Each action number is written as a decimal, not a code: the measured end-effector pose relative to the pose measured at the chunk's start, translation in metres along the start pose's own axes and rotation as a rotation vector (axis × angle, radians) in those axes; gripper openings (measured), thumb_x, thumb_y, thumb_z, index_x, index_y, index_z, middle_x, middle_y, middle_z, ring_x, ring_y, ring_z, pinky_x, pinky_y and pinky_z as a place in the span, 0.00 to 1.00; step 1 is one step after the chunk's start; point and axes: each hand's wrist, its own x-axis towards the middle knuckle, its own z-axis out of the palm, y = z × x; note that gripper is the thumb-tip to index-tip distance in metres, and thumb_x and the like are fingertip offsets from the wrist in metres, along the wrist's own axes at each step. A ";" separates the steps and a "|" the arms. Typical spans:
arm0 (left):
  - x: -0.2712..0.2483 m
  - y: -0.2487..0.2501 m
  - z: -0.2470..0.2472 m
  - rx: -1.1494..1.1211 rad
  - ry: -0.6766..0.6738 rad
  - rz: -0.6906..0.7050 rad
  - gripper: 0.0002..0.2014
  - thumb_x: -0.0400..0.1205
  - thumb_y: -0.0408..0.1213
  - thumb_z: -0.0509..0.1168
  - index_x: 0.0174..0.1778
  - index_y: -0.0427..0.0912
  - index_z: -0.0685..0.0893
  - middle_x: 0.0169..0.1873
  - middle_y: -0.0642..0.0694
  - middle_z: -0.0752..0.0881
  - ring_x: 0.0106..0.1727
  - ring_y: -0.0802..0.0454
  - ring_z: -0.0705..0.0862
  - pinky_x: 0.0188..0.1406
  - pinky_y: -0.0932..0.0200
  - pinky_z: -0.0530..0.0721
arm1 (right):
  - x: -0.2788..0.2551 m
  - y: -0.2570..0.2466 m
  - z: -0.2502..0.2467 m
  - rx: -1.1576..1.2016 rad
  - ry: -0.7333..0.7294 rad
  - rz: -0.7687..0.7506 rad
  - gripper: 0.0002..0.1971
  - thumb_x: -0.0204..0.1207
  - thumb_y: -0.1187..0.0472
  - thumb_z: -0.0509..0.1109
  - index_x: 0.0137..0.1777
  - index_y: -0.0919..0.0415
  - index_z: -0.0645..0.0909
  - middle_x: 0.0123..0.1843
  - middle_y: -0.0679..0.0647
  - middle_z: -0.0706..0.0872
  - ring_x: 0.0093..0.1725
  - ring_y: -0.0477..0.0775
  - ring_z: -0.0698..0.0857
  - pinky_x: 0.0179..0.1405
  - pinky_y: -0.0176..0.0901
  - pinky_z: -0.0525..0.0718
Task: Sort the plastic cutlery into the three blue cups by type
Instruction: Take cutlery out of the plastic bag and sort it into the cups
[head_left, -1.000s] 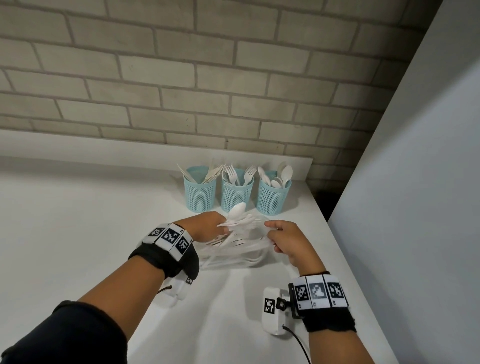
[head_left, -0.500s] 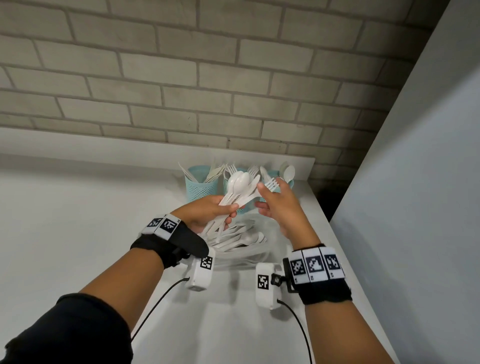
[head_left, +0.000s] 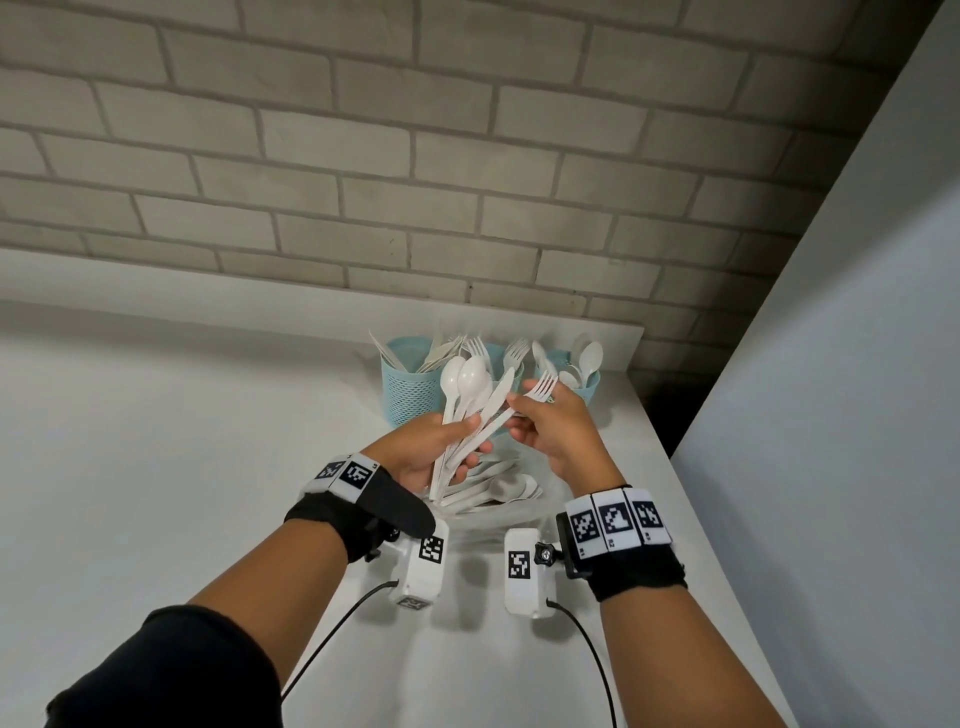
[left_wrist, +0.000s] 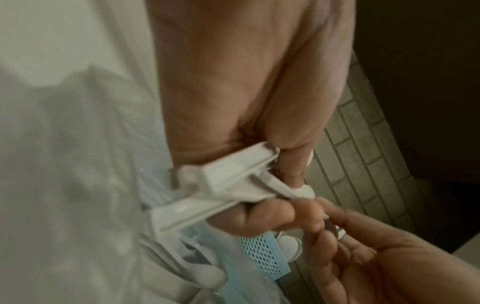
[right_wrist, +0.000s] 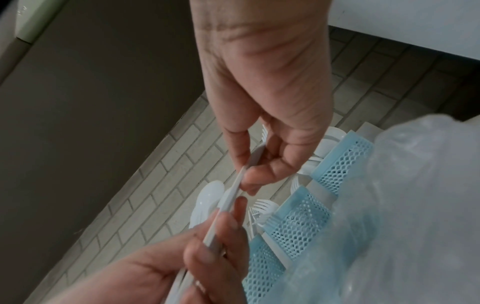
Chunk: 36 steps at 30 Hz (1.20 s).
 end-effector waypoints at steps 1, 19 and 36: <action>-0.001 0.000 0.000 -0.014 -0.012 0.009 0.10 0.87 0.37 0.55 0.50 0.39 0.80 0.33 0.44 0.85 0.23 0.58 0.81 0.21 0.67 0.79 | -0.001 0.000 0.000 -0.012 -0.012 0.007 0.11 0.77 0.70 0.68 0.57 0.60 0.76 0.35 0.55 0.85 0.30 0.48 0.81 0.33 0.36 0.83; 0.005 -0.001 -0.014 -0.043 0.094 -0.015 0.16 0.89 0.41 0.51 0.62 0.37 0.79 0.33 0.46 0.82 0.26 0.55 0.77 0.21 0.66 0.78 | 0.024 -0.010 0.004 -0.145 0.016 -0.131 0.08 0.80 0.69 0.62 0.56 0.59 0.71 0.37 0.57 0.84 0.29 0.49 0.81 0.22 0.36 0.79; 0.003 0.003 -0.029 -0.477 -0.153 -0.063 0.14 0.81 0.43 0.57 0.60 0.46 0.80 0.33 0.47 0.78 0.25 0.57 0.74 0.22 0.66 0.75 | 0.082 -0.016 0.014 -0.631 0.406 -0.564 0.13 0.85 0.63 0.55 0.64 0.63 0.75 0.46 0.64 0.87 0.40 0.57 0.83 0.35 0.35 0.72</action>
